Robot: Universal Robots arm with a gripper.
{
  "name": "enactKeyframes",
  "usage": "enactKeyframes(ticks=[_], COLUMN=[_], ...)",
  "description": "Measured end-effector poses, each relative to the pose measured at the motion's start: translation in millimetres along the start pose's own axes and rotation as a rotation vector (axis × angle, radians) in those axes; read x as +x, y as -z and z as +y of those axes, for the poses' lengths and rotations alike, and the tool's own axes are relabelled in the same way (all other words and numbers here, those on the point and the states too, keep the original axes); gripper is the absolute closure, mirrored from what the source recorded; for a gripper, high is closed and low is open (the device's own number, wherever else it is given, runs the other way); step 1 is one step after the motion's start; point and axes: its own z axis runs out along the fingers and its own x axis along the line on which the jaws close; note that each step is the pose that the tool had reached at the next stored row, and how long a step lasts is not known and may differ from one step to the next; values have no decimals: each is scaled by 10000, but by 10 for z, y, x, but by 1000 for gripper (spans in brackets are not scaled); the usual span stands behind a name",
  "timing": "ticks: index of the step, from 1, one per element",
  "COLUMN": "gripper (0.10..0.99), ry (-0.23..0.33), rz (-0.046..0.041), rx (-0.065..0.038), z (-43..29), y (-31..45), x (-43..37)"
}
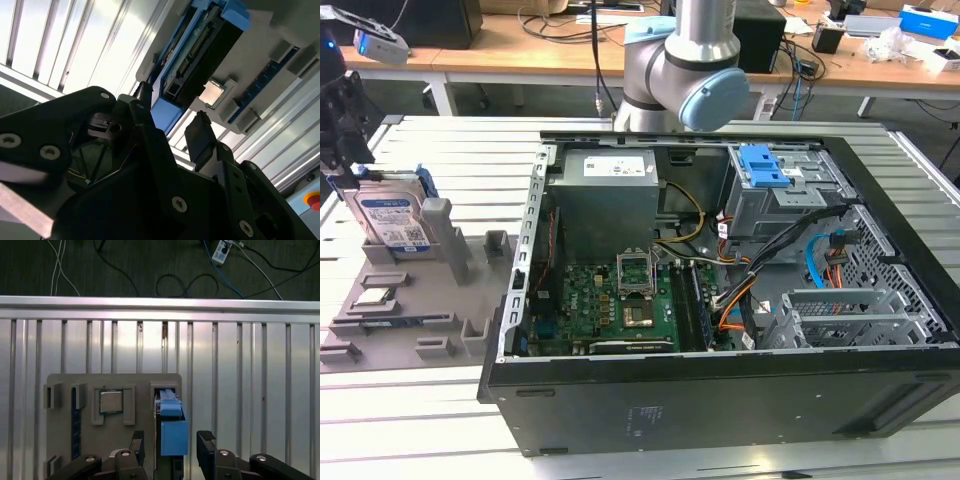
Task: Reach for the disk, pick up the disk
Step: 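Pick up the disk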
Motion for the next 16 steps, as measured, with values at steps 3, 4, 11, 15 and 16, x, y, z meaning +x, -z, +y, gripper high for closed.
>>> enactKeyframes(ticks=[3,4,11,15,16], gripper=[545,545,545,545,545], ry=[0,0,0,0,0], rz=[1,2,2,1,3], rx=[0,1,0,0,-3], z=[-12,-18,-45,-49,-49], y=[-58,-87,-328,-397,-401], x=[1,1,1,1,1])
